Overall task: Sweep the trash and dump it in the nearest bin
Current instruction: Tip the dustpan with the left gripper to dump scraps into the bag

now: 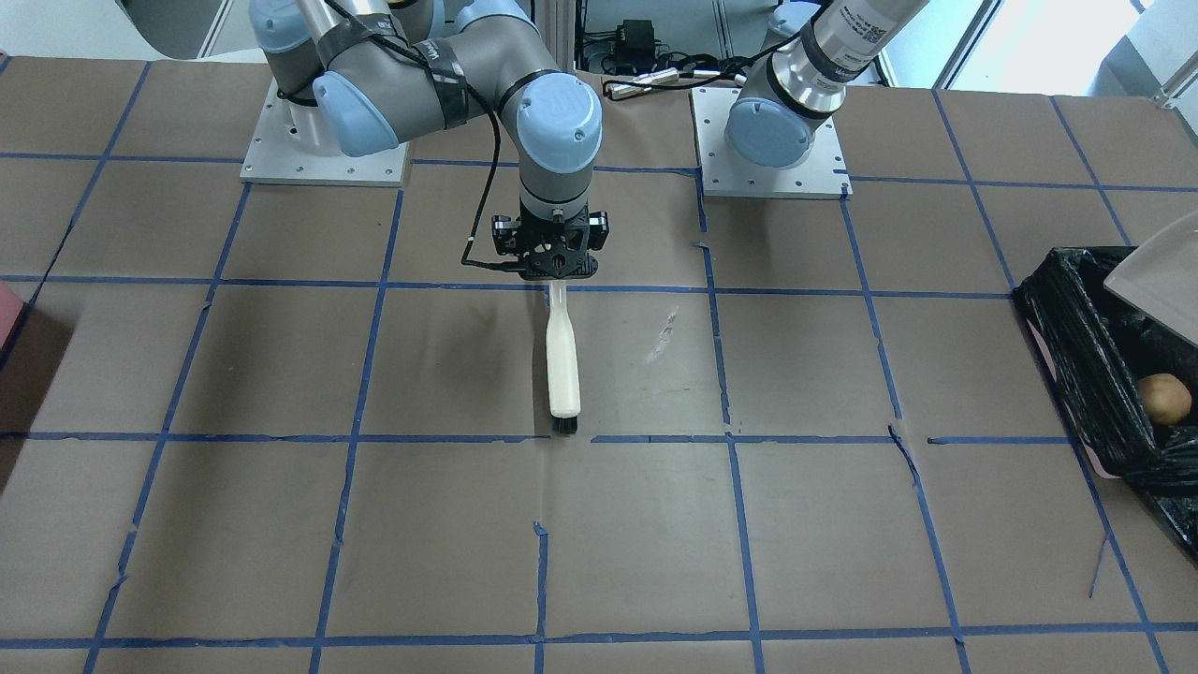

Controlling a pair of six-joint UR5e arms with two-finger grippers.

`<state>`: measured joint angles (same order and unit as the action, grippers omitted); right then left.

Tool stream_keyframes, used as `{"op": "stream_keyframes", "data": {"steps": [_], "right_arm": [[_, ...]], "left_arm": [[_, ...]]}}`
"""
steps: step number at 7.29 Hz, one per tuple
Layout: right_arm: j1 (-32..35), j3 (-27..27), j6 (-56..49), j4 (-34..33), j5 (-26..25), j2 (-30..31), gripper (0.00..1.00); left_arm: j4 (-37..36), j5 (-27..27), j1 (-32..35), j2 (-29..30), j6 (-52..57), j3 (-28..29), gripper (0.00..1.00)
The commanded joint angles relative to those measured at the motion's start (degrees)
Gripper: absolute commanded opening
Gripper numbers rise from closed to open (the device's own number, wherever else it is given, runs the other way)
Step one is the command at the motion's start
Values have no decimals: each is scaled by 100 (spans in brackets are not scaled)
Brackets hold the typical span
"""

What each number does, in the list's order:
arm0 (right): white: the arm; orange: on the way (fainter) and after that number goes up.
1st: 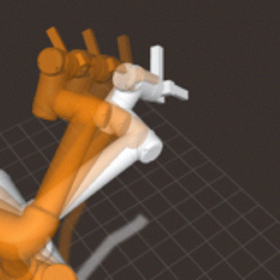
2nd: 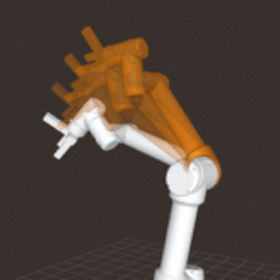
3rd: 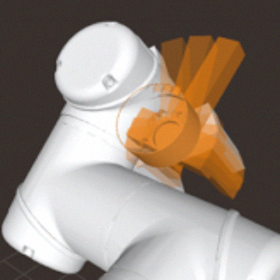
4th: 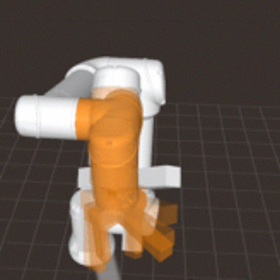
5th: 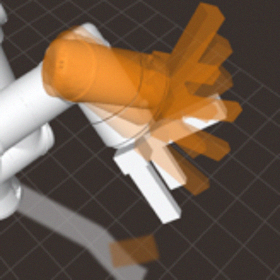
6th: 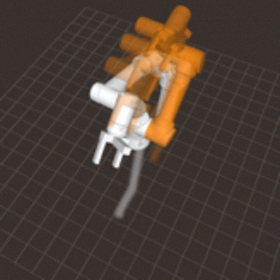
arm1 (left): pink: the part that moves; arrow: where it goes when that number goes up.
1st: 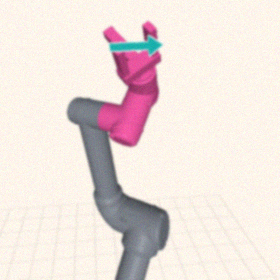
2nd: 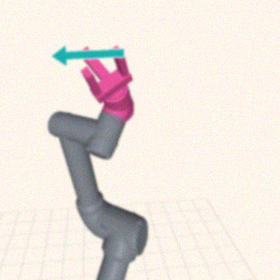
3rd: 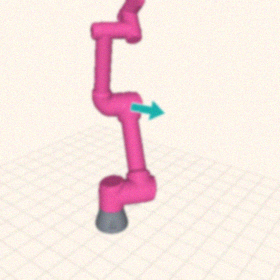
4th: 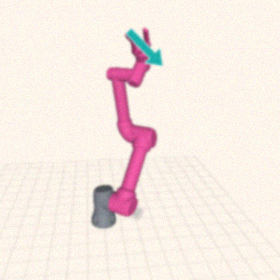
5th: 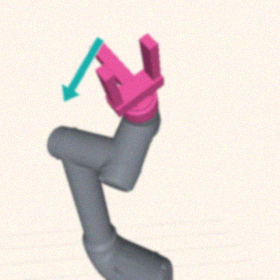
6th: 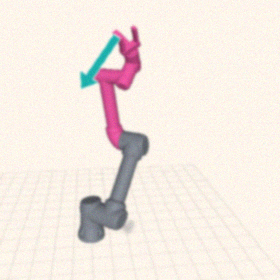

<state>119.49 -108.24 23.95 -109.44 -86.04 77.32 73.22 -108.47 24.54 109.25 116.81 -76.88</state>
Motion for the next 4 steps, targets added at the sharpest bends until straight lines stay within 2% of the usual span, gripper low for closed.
{"op": "stream_keyframes", "data": {"steps": [1, 2, 4], "right_arm": [[-581, 486, -624, 490, -26, 413, 79], [-959, 671, -1202, 798, -148, 738, 80], [-2003, 926, -2723, 1614, -334, 1441, 87]], "left_arm": [[16, 36, 33, -271, 34, 111, 2], [121, 106, 68, -542, 34, 138, 2], [840, 737, 400, -1026, -140, 51, 2]]}}
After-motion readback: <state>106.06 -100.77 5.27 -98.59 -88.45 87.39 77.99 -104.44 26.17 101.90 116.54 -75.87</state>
